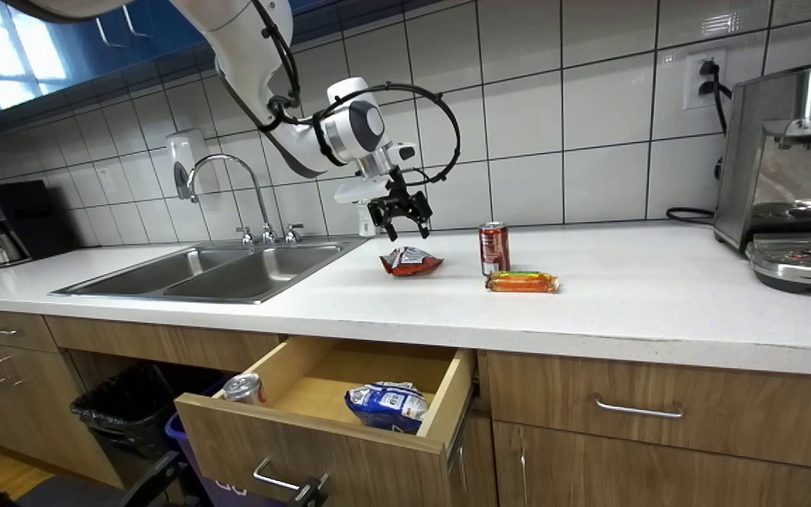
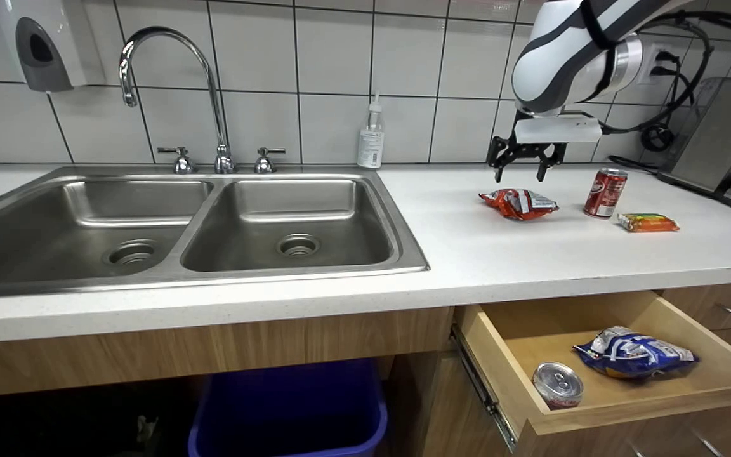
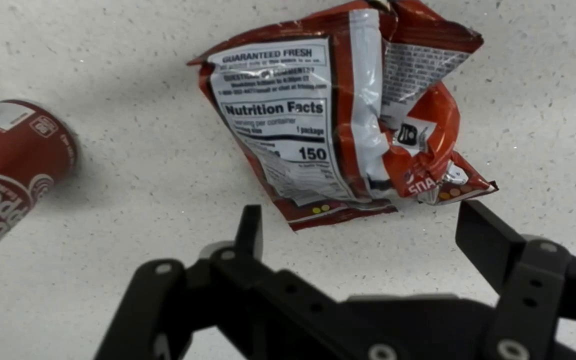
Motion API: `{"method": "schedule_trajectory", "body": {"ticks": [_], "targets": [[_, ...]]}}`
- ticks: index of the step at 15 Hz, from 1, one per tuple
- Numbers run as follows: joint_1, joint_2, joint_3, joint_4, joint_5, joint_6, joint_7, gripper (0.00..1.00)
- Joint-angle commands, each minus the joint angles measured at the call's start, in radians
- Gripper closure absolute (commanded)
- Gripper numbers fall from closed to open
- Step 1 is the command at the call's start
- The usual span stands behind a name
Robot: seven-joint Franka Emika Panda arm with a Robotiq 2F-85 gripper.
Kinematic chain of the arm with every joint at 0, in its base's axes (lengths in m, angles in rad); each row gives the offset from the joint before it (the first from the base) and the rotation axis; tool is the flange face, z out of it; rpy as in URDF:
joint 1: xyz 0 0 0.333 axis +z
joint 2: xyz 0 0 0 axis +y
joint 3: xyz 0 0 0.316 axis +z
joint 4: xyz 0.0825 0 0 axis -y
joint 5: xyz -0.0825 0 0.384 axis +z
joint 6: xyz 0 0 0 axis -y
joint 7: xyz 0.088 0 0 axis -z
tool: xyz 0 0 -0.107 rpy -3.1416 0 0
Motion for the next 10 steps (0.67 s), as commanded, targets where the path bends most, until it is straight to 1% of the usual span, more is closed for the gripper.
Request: {"method": "schedule_trajectory", "body": {"ticks": [1, 6, 10], "targets": [[0.006, 0.077, -0.007, 0.117, 0.032, -0.054, -0.018, 0.00], [0.000, 0.124, 0.001, 0.172, 0.060, -0.089, -0.025, 0.00], [0.002, 0.121, 0.002, 0.158, 0.061, -0.110, -0.034, 0.00]]}}
